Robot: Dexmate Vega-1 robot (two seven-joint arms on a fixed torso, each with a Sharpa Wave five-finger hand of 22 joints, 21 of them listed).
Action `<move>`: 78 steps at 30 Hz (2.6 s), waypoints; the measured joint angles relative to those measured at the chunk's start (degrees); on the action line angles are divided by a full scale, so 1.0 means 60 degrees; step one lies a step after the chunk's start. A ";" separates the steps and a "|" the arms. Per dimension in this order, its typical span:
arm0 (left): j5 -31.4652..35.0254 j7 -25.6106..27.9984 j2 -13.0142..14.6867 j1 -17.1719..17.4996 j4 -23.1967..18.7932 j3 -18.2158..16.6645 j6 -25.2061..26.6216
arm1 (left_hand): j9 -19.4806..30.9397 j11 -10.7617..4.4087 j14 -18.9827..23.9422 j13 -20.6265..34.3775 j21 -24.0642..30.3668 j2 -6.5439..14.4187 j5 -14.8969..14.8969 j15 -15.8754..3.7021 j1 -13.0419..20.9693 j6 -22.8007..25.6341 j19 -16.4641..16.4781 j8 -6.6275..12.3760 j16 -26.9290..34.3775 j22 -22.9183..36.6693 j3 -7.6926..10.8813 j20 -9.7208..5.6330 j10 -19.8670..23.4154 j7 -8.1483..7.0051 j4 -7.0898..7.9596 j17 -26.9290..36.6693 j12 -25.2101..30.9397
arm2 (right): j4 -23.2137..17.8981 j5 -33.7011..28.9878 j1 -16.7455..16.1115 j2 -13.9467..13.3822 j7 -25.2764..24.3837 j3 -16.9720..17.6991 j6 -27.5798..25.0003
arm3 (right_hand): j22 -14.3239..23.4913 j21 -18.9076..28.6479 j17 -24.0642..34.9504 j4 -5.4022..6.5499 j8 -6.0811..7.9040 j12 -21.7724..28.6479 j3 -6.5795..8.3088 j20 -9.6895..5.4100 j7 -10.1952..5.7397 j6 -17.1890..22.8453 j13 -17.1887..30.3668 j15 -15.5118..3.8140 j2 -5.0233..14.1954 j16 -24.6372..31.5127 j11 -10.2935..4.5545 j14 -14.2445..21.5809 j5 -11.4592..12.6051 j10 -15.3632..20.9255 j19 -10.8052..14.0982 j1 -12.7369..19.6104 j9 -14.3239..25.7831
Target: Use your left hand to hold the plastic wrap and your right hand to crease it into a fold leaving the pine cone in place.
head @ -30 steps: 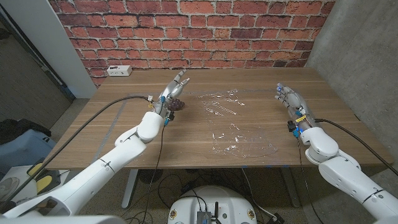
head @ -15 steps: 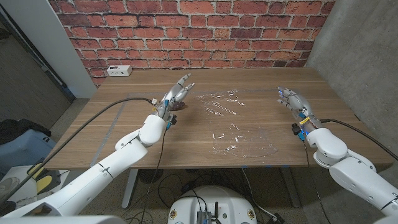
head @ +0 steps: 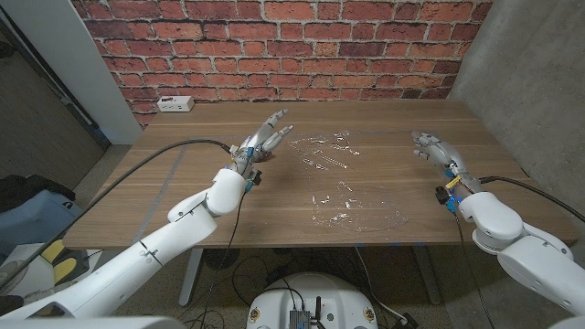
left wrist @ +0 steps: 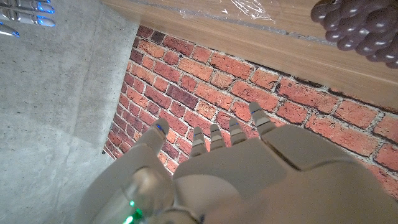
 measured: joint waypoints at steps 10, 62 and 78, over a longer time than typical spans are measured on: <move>0.0879 0.0060 0.0171 0.0180 -0.0525 0.0120 0.0794 | 0.0000 -0.0037 0.0000 0.0000 -0.0073 0.0038 -0.0039 0.0000 0.0037 0.0120 -0.0158 0.0000 0.0000 0.0047 0.0028 0.0049 0.0036 -0.0017 -0.0028 -0.0001 0.0000 | -0.0657 -0.0414 -0.0443 -0.0054 -0.0180 0.0284 -0.0646 | 0.0000 0.0000 0.0040 0.0014 -0.0018 0.0000 0.0095 -0.0084 0.0000 0.0000 -0.0001 -0.0015 0.0050 0.0037 -0.0062 0.0017 0.0000 0.0042 0.0018 0.0050 -0.0001; 0.2315 -0.1282 0.0983 0.0867 -0.2143 0.0575 0.1576 | -0.0002 -0.0034 -0.0035 0.0045 -0.0220 0.0038 -0.0039 -0.0035 0.0037 0.0478 -0.0293 0.0000 -0.0065 0.0044 0.0040 0.0014 0.0205 0.0068 -0.0092 0.0019 0.0000 | -0.3089 -0.3414 -0.1800 0.0105 -0.0274 0.0697 -0.4632 | -0.0003 0.0000 0.0132 0.0132 -0.0066 -0.0055 0.0209 -0.0147 -0.0103 0.0103 0.0047 -0.0186 0.0138 0.0109 -0.0111 0.0117 0.0001 0.0093 0.0082 0.0138 0.0045; 0.2500 -0.1748 0.1117 0.0822 -0.2179 0.0739 0.1338 | -0.0002 -0.0034 -0.0035 0.0045 -0.0293 0.0038 -0.0039 -0.0034 0.0037 0.0587 -0.0292 0.0000 -0.0065 0.0043 0.0040 0.0015 0.0205 0.0129 -0.0092 0.0019 0.0000 | -0.3401 -0.3820 -0.1954 0.0191 -0.0321 0.0507 -0.5243 | -0.0003 0.0000 0.0131 0.0171 -0.0116 -0.0055 0.0248 -0.0146 -0.0102 0.0102 0.0045 -0.0219 0.0189 0.0109 -0.0150 0.0154 0.0001 0.0132 0.0082 0.0189 0.0044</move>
